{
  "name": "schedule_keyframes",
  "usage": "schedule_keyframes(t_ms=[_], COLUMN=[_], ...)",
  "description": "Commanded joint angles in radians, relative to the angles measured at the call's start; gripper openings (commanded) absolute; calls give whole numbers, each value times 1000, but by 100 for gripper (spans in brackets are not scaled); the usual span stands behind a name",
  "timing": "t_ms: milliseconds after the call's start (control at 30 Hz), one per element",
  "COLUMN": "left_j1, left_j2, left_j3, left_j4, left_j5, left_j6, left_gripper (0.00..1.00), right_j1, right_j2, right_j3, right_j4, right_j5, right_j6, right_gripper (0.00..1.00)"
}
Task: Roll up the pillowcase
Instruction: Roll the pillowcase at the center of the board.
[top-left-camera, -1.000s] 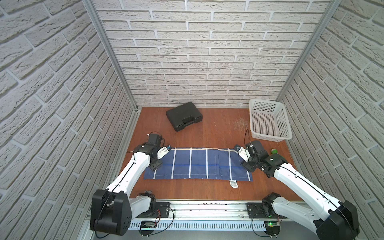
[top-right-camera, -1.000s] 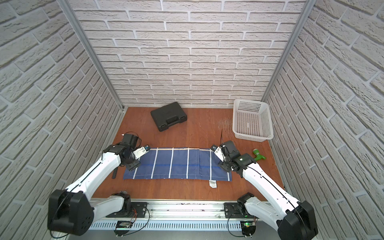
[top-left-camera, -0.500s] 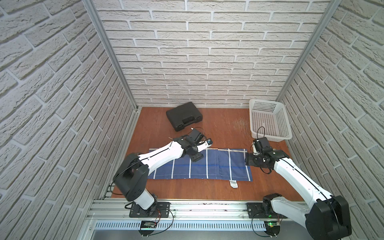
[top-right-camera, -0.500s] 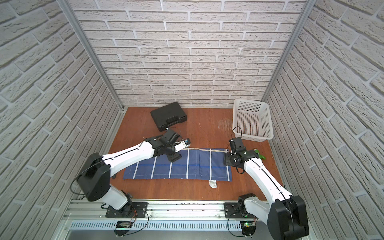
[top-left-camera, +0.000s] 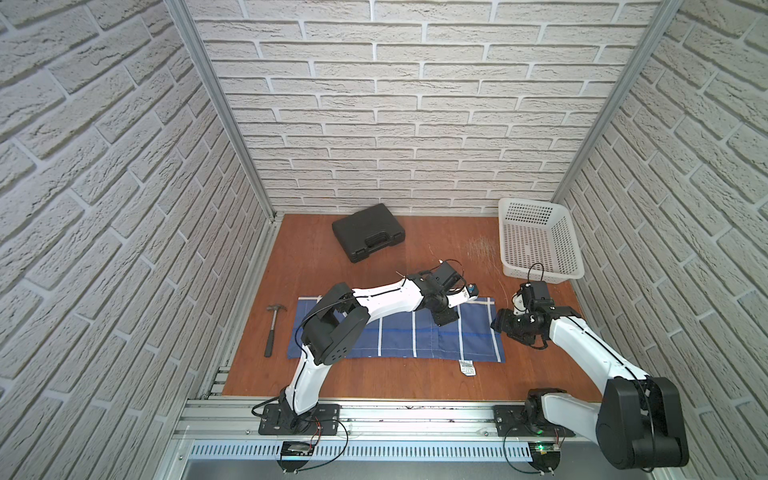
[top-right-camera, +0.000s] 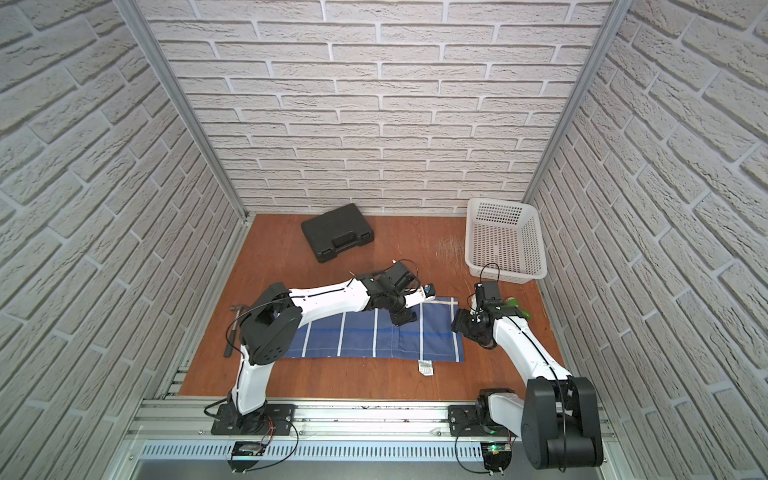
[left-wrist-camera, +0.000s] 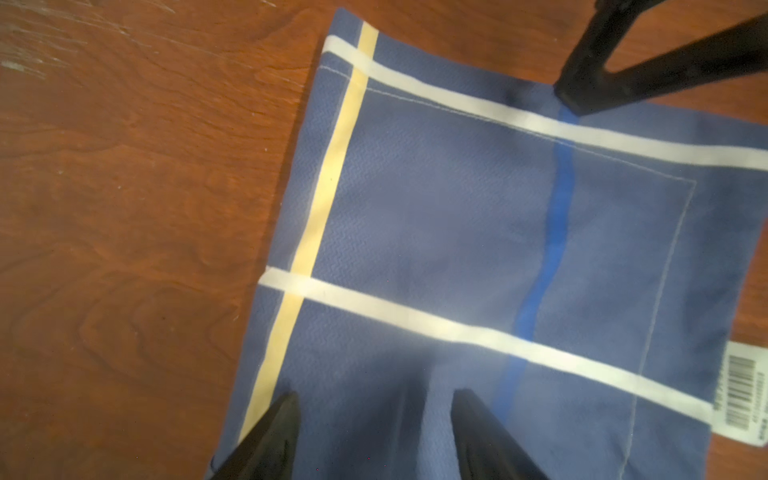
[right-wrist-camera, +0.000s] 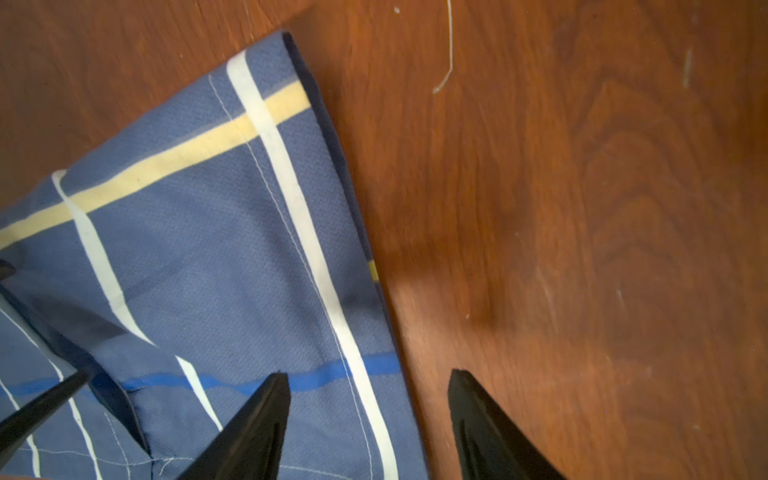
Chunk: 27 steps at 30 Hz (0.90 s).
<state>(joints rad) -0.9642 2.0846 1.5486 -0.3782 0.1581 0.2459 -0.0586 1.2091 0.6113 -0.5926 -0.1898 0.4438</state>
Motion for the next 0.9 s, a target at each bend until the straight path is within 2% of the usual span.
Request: schedule_keyframes(t_ms=[0, 133, 300, 600, 800, 867], left_j1=[-21, -24, -21, -8, 3, 9], left_j2=[65, 115, 180, 243, 260, 265], left_j3=[84, 116, 166, 196, 186, 188], left_j4=[-10, 10, -45, -102, -122, -131], left_j5=[1, 37, 40, 42, 57, 60], left_j6=[23, 13, 38, 41, 38, 36], left_gripper=[61, 56, 54, 53, 53, 52], right_j1=[-23, -30, -41, -67, -67, -66], right_j2=[40, 91, 138, 224, 279, 270], right_j3=[15, 35, 47, 60, 55, 55], right_j4=[64, 88, 117, 181, 265, 244], right_j5=[-54, -83, -110, -144, -271, -274], right_j6=[-41, -53, -55, -44, 13, 3], right_gripper=[64, 60, 57, 56, 52, 49])
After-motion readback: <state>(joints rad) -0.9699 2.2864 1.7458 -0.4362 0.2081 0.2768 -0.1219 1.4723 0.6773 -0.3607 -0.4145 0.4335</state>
